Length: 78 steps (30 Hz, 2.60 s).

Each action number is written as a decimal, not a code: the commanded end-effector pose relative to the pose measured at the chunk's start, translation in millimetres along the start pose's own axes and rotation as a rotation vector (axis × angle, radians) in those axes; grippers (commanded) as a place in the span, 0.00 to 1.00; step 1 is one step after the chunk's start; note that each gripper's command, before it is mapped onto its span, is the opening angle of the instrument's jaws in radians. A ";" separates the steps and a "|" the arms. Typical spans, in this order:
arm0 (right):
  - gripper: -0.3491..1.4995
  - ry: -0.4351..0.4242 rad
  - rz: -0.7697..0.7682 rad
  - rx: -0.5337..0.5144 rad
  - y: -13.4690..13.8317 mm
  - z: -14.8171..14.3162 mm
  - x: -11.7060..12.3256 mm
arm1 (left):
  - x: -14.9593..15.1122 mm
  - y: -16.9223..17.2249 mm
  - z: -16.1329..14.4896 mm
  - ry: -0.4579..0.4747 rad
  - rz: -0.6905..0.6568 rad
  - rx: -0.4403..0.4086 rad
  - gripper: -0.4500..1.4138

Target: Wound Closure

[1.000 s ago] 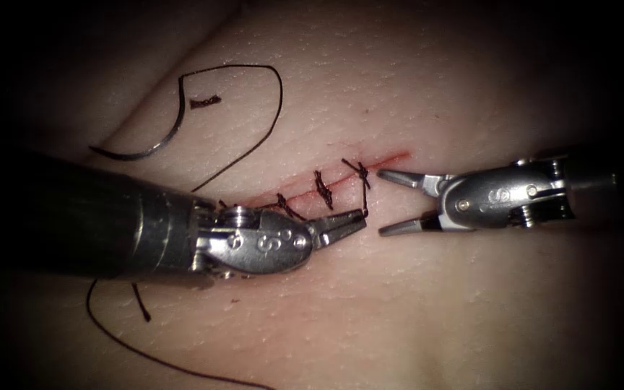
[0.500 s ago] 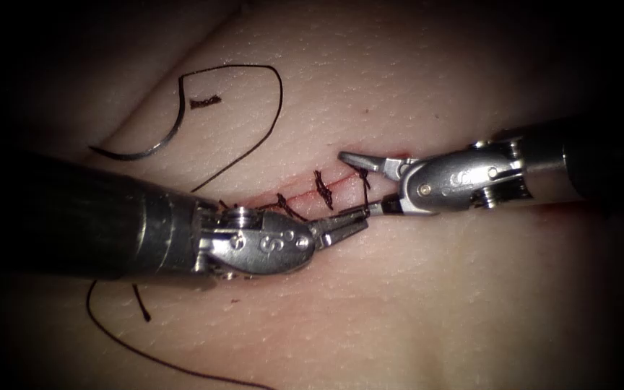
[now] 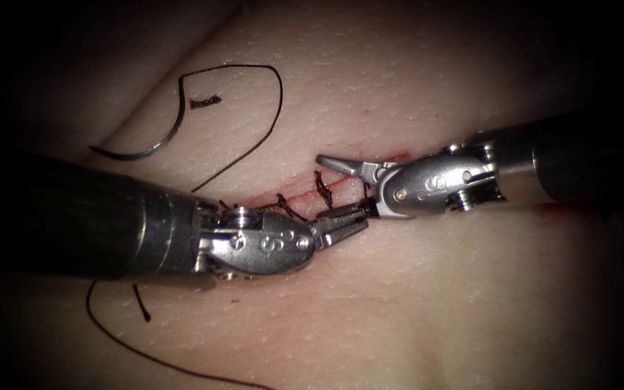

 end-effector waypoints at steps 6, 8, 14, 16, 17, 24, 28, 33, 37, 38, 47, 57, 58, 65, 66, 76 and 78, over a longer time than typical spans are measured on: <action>0.77 0.003 0.000 0.001 -0.4 1.1 -0.3 | -0.4 0.8 0.8 0.002 0.000 -0.004 0.00; 0.76 0.003 0.000 0.000 -0.4 1.2 -0.4 | -0.4 0.8 0.8 0.002 0.000 -0.004 0.00; 0.00 -0.049 -0.008 0.086 -1.0 1.6 -0.9 | -0.3 1.0 0.8 0.004 0.000 -0.007 0.00; 0.00 -0.067 -0.013 0.082 -1.3 1.9 -1.2 | -0.3 1.0 0.8 0.004 0.000 -0.007 0.00; 0.00 -0.073 -0.015 0.079 -1.4 1.9 -1.3 | -0.3 1.0 0.8 0.004 0.000 -0.007 0.00; 0.00 -0.073 -0.019 0.070 -1.7 1.5 -1.3 | -0.4 1.3 0.3 0.010 0.002 -0.017 0.00; 0.61 -0.051 0.041 -0.003 -1.6 0.0 -0.6 | -0.3 1.6 -1.6 0.021 0.002 -0.032 0.00; 0.90 -0.039 0.076 -0.032 -1.6 -2.7 0.4 | -0.5 2.4 -6.2 0.051 0.001 -0.042 0.00; 0.90 -0.026 0.088 -0.049 -1.8 -4.7 1.1 | -1.3 2.6 -10.8 0.076 0.002 -0.052 0.00; 0.90 -0.022 0.090 -0.052 -1.8 -5.0 1.2 | -1.6 2.7 -12.2 0.077 0.003 -0.050 0.00; 0.87 -0.021 0.087 -0.056 -2.2 -5.4 1.1 | -4.9 3.5 -21.6 0.050 0.024 -0.032 0.00; 0.85 -0.022 0.105 -0.057 -2.7 -5.1 0.8 | -9.9 5.1 -27.3 -0.004 -0.064 -0.057 0.00; 0.85 -0.022 0.104 -0.057 -2.7 -5.1 0.8 | -10.4 5.3 -27.5 -0.023 -0.085 -0.070 0.00; 0.84 -0.023 0.122 -0.058 -2.8 -4.9 0.9 | -13.8 5.9 -27.6 -0.187 -0.214 -0.204 0.08; 0.84 -0.023 0.122 -0.058 -2.8 -4.9 1.0 | -14.3 5.7 -27.6 -0.206 -0.218 -0.220 0.10; 0.85 -0.023 0.128 -0.058 -3.2 -4.8 1.4 | -17.8 2.9 -29.6 -0.424 -0.182 -0.299 0.50; 0.86 -0.023 0.128 -0.059 -3.3 -4.7 1.5 | -18.0 1.9 -29.7 -0.439 -0.175 -0.279 0.69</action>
